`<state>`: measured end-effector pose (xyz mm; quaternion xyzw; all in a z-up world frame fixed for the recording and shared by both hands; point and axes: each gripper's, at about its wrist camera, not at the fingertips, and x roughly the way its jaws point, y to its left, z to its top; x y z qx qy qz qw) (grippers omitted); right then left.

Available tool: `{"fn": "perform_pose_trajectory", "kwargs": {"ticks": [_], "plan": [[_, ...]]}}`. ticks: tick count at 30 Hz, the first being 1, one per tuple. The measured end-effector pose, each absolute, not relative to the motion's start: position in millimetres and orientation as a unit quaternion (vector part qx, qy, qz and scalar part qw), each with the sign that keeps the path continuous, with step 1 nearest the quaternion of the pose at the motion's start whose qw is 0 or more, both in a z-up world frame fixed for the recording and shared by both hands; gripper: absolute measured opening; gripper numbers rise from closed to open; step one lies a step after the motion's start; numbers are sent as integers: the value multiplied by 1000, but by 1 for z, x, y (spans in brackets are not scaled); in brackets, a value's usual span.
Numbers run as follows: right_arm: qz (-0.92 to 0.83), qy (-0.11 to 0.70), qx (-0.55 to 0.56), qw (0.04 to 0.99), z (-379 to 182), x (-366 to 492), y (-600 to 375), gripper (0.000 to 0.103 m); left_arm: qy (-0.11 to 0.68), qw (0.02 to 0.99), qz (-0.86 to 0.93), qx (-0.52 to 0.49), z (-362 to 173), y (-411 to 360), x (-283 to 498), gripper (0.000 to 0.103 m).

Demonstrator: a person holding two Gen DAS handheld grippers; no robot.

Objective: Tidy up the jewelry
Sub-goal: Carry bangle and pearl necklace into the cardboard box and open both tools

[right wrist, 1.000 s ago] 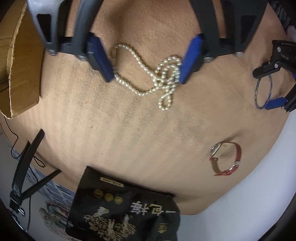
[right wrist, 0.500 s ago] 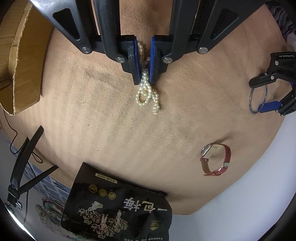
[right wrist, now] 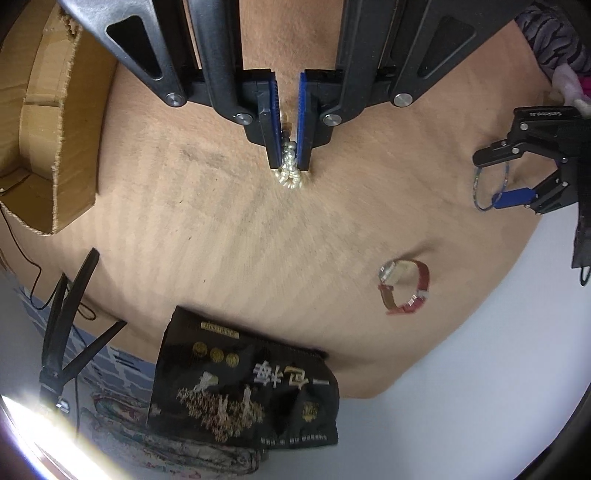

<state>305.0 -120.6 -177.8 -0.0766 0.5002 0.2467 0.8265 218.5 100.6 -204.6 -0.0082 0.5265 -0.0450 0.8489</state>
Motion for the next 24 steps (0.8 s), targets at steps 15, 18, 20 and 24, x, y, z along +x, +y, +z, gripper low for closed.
{"fn": "perform_pose_trajectory", "kwargs": {"ticks": [15, 18, 20, 24], "plan": [[264, 442, -43, 856, -107, 275, -160, 5, 476, 875, -90, -1, -140, 60, 206, 74], [262, 429, -34, 864, -92, 268, -176, 5, 466, 878, -108, 0, -126, 41, 204, 74], [257, 421, -28, 869, -85, 265, -187, 5, 460, 880, -120, 1, -119, 28, 204, 74], [242, 408, -12, 880, -74, 262, -216, 5, 448, 882, -145, 0, -105, -1, 204, 74]]}}
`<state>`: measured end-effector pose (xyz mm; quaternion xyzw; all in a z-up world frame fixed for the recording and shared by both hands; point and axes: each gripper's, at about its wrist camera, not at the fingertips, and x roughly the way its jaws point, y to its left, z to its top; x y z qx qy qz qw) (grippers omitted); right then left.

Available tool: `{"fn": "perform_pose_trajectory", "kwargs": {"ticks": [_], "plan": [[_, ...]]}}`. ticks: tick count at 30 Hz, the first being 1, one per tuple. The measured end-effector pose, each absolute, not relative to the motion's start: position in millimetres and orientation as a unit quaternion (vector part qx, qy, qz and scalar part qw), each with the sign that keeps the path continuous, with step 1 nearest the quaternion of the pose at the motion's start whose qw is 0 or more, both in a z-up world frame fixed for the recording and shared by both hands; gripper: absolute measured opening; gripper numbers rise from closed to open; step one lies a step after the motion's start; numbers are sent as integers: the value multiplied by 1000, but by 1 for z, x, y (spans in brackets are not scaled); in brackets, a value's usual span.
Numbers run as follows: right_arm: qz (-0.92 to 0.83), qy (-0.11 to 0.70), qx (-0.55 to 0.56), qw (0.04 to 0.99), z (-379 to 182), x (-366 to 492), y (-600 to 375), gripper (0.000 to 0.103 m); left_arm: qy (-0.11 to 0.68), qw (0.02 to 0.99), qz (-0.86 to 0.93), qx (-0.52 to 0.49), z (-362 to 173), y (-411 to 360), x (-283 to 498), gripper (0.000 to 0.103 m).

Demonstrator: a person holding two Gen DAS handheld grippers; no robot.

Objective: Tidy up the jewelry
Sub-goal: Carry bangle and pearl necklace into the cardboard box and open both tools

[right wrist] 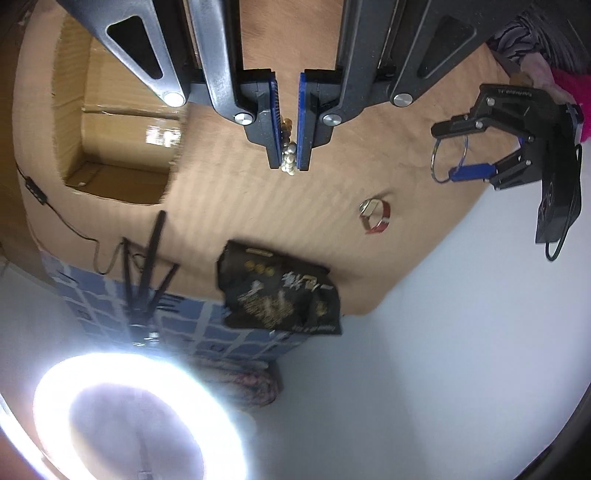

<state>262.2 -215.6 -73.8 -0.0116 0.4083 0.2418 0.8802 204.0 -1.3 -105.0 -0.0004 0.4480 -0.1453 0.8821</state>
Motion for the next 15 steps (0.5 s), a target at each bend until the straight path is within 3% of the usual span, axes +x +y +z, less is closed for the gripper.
{"fn": "perform_pose_trajectory", "kwargs": {"ticks": [15], "plan": [[151, 392, 48, 906, -69, 281, -327, 5, 416, 884, -215, 8, -87, -114, 221, 74]]}}
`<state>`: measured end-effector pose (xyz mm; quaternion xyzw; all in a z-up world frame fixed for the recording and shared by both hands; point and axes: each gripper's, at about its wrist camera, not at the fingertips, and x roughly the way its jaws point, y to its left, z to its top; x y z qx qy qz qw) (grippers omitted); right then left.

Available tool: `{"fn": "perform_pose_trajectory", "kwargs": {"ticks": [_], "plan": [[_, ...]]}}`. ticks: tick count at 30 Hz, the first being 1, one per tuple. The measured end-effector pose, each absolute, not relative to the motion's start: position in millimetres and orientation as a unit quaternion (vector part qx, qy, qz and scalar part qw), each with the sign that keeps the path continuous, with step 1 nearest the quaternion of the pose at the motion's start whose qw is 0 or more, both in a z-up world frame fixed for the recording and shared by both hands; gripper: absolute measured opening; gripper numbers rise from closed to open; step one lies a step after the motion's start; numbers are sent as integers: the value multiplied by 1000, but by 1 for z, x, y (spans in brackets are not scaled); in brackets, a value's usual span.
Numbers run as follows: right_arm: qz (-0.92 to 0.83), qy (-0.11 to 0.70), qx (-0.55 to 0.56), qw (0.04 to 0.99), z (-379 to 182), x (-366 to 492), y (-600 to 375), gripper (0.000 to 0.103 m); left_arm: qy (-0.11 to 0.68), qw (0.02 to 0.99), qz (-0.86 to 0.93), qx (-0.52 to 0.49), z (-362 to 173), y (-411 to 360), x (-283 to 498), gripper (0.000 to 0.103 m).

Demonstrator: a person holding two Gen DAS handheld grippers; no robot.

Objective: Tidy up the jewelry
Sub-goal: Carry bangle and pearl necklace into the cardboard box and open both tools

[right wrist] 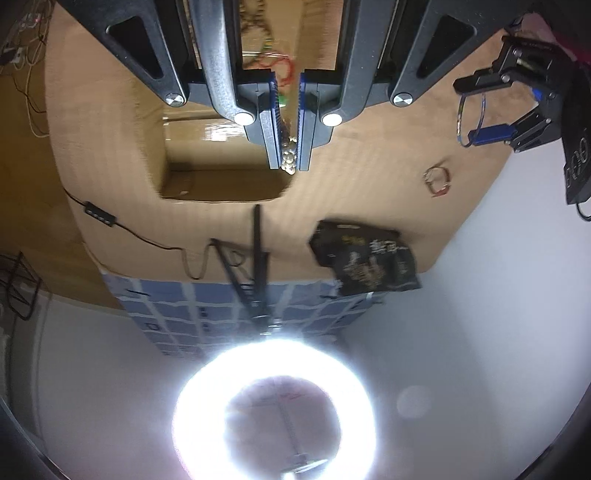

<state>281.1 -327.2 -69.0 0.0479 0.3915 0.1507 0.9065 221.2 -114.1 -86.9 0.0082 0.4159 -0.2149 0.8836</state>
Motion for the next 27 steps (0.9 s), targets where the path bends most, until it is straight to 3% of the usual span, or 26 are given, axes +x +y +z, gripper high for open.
{"fn": "perform_pose_trajectory", "kwargs": {"ticks": [27], "plan": [[117, 422, 57, 897, -110, 315, -375, 5, 420, 863, -280, 21, -116, -225, 231, 74]]}}
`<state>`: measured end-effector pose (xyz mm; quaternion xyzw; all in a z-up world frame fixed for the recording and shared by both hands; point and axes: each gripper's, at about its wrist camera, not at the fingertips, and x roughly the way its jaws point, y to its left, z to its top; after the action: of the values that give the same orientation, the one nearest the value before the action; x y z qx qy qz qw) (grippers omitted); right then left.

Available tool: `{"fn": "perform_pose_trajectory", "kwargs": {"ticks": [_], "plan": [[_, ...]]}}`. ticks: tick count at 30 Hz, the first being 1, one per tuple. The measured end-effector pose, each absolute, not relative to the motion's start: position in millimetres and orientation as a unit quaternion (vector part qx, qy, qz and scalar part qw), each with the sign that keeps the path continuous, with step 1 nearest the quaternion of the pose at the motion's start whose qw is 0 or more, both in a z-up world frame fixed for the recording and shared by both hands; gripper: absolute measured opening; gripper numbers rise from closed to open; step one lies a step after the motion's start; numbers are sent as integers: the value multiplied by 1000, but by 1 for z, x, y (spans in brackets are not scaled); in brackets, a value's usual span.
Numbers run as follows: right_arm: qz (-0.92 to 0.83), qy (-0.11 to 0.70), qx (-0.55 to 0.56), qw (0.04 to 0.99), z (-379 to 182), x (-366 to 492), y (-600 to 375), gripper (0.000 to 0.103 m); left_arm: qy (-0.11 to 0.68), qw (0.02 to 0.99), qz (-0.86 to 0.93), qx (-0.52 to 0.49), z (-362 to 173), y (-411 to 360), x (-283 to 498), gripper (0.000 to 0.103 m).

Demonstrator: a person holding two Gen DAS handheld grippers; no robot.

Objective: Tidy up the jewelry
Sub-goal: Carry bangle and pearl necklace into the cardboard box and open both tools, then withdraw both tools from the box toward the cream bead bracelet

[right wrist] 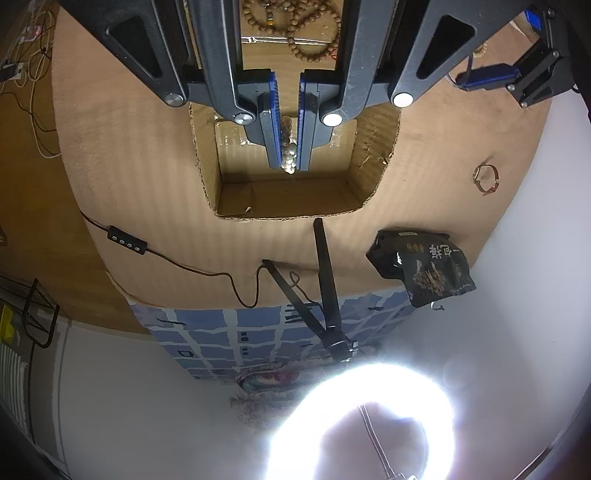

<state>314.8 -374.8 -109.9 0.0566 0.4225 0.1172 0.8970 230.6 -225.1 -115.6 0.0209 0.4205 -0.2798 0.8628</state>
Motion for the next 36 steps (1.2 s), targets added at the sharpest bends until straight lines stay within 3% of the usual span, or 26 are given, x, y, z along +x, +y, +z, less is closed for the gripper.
{"fn": "perform_pose_trajectory", "kwargs": {"ticks": [7, 14, 18, 36], "plan": [[121, 422, 66, 896, -110, 315, -376, 8, 429, 857, -285, 7, -119, -227, 235, 75], [97, 411, 69, 904, -105, 312, -379, 71, 441, 851, -284, 1, -120, -227, 235, 77], [86, 401, 68, 910, -101, 310, -380, 87, 444, 851, -282, 6, -122, -227, 234, 77], [74, 388, 67, 916, -78, 290, -376, 96, 425, 863, -272, 18, -103, -212, 211, 77]]}}
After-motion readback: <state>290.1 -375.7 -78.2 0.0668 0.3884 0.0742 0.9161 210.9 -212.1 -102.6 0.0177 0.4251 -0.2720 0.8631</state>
